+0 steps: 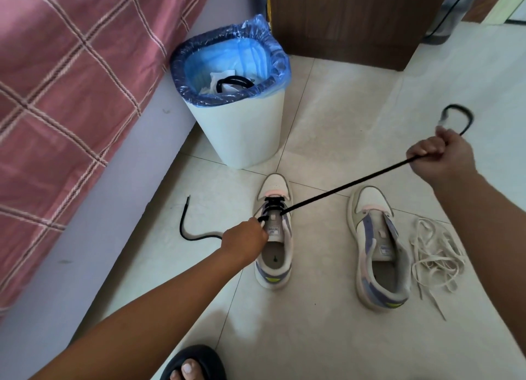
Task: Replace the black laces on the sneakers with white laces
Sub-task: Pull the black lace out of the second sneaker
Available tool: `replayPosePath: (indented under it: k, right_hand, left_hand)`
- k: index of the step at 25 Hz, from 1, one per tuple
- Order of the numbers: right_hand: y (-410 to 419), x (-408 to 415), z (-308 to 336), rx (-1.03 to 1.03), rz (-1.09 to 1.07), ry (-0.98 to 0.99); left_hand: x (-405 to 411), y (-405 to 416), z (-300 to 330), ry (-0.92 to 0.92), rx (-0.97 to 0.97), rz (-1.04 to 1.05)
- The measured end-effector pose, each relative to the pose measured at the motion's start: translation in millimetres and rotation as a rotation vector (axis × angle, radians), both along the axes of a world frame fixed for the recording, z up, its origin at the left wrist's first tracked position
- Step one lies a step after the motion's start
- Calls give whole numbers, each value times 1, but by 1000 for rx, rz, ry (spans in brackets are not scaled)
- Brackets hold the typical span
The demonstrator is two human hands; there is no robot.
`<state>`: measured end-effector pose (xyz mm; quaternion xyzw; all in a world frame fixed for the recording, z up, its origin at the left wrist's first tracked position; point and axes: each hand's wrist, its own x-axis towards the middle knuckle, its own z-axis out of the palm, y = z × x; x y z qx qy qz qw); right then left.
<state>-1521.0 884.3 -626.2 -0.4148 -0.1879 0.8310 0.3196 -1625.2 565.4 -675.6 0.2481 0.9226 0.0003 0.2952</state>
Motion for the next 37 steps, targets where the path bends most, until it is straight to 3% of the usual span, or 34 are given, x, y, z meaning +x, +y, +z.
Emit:
replayPosePath:
  k: [3, 6, 9, 11, 13, 16, 23, 25, 28, 32, 33, 35, 37]
  right_hand:
    - [-23, -5, -8, 202, 463, -450]
    - [-71, -22, -9, 645, 934, -826]
    - [-122, -36, -4, 1164, 1253, -941]
    - [-158, -40, -5, 1241, 1401, -942]
    - [-187, -38, -14, 1217, 1546, -959]
    - [-204, -36, -27, 1240, 1569, -1057]
    - [-191, -27, -34, 1322, 1513, -1051]
    - [-184, -22, -34, 1362, 1527, -1059]
    - [-177, -16, -32, 1420, 1568, -1061]
    - [-177, -17, -33, 1702, 1581, -1183]
    - [-178, -17, -35, 1763, 1594, -1207]
    - [-179, -19, -38, 1813, 1578, -1233]
    - [-183, -24, -38, 1969, 1392, -1195]
  left_hand:
    - [-1, -2, 0, -12, 20, -17]
    - [-1, 2, 5, -14, 6, -62]
    - [-14, 8, 9, 28, 16, -36]
    - [-28, 11, 8, 83, 93, -4]
    - [-36, 17, 5, 4, 192, 20]
    - [-41, 27, 2, -161, 252, -12]
    - [-48, 35, 5, -81, 148, -276]
    - [-47, 34, 4, 19, 90, -433]
    - [-51, 23, -11, 461, 216, -796]
    - [-52, 29, -9, 246, 385, -555]
    - [-43, 32, -3, 88, 476, -315]
    - [-28, 36, -3, -111, 335, 128]
    - [-27, 42, -8, -440, 277, 401]
